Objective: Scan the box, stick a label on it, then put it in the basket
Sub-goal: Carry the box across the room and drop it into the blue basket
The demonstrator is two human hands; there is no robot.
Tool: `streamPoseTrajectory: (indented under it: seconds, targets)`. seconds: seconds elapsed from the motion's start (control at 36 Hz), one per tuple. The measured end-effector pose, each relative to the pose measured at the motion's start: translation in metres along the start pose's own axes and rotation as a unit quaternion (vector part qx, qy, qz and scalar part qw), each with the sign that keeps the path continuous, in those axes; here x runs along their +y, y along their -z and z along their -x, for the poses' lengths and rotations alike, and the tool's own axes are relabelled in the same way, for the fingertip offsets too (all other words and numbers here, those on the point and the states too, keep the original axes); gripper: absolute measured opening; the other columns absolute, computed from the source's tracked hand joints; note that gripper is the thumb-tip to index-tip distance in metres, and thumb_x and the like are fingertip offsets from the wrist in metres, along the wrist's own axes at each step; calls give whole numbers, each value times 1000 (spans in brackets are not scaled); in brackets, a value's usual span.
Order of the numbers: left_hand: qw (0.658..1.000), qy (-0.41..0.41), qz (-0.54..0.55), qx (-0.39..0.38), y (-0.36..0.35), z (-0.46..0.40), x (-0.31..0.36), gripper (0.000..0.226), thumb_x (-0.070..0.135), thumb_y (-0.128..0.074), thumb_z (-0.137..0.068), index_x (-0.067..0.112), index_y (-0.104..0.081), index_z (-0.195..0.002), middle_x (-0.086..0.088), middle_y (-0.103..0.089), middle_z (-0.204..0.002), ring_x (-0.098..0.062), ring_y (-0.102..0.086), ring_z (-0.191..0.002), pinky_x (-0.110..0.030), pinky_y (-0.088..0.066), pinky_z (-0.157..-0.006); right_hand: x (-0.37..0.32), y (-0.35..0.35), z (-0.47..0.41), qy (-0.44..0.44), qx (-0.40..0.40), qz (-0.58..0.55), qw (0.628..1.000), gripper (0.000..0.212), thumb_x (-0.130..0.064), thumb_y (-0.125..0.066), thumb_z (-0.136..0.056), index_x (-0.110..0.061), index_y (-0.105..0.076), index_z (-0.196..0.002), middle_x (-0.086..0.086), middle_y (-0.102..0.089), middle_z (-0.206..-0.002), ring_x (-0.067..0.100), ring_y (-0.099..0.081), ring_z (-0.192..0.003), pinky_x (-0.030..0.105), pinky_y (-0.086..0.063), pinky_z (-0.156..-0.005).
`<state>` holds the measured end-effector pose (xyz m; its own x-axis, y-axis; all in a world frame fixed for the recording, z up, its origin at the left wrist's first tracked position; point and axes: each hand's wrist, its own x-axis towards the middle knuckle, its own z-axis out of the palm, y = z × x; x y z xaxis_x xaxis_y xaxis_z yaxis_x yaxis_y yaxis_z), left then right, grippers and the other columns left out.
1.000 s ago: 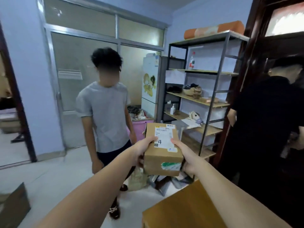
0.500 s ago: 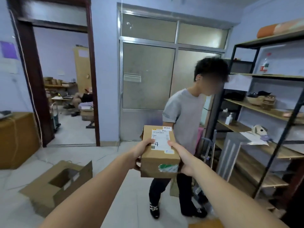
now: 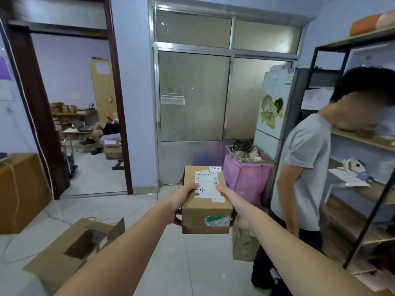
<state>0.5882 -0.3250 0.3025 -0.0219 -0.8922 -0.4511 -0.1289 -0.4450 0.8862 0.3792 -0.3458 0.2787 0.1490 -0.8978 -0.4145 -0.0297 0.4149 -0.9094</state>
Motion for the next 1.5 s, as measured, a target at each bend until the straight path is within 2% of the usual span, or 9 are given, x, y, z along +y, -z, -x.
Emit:
streamPoseTrajectory:
  seconds: [0.08, 0.22, 0.53, 0.86, 0.92, 1.03, 1.14, 1.33, 1.5]
  targets:
    - [1000, -1, 4, -1, 3, -31, 9, 66, 71, -70, -62, 26, -70, -109, -8, -79, -100, -29, -73, -96, -49, -59, -83, -10, 4, -29, -7, 4, -2, 1000, 62, -63, -74, -81, -22, -70, -127, 11, -82, -112, 33, -73, -111, 43, -55, -92]
    - [1000, -6, 7, -1, 8, -85, 31, 66, 72, -70, -61, 26, -72, -108, -5, -79, -98, -26, -74, -93, -43, -59, -71, -31, 14, -87, 0, -2, -1, 1000, 63, -62, -78, -78, -21, -71, -125, 11, -82, -110, 34, -74, -111, 52, -53, -108]
    - [999, -4, 22, 30, 43, -192, 92, 62, 72, -68, -67, 26, -69, -108, -7, -78, -102, -26, -73, -95, -45, -60, -76, -101, 9, -212, -7, -24, 26, 999, 59, -62, -75, -83, -22, -69, -126, 11, -83, -109, 33, -75, -108, 46, -58, -94]
    - [999, -8, 22, 30, 102, -328, 150, 56, 72, -65, -74, 27, -68, -108, -7, -77, -103, -26, -73, -96, -43, -60, -75, -162, -12, -365, -8, -55, 45, 997, 65, -66, -77, -78, -23, -69, -126, 13, -82, -113, 37, -74, -111, 56, -54, -106]
    - [999, -8, 20, 26, 113, -354, 163, 58, 73, -66, -73, 27, -68, -109, -7, -78, -101, -26, -73, -96, -43, -59, -74, -174, -16, -390, -5, -50, 47, 998, 67, -68, -77, -76, -23, -69, -126, 13, -82, -113, 36, -76, -109, 54, -56, -102]
    - [1000, -10, 14, 18, 134, -405, 188, 62, 74, -67, -66, 28, -70, -108, -5, -80, -93, -25, -74, -93, -41, -59, -67, -200, -21, -437, -5, -50, 55, 997, 76, -71, -80, -63, -25, -72, -121, 10, -83, -107, 28, -82, -92, 42, -63, -78]
    - [1000, -12, 12, 11, 149, -455, 213, 66, 76, -68, -60, 29, -72, -106, -2, -81, -83, -25, -76, -90, -43, -62, -69, -224, -22, -485, -3, -43, 64, 997, 79, -74, -78, -61, -27, -72, -123, 8, -83, -109, 27, -81, -94, 40, -64, -76]
    - [1000, -9, 3, 4, 163, -546, 247, 65, 76, -68, -63, 29, -72, -108, -2, -81, -85, -24, -76, -90, -43, -61, -69, -255, -17, -570, -7, -35, 72, 997, 73, -75, -73, -69, -28, -72, -124, 8, -83, -111, 30, -79, -103, 45, -61, -89]
    - [1000, -10, 5, 11, 173, -635, 274, 61, 74, -67, -69, 28, -71, -109, -5, -80, -95, -26, -74, -94, -47, -61, -80, -283, -9, -656, -12, -41, 63, 997, 63, -69, -69, -83, -24, -70, -127, 10, -82, -114, 33, -75, -111, 53, -55, -106]
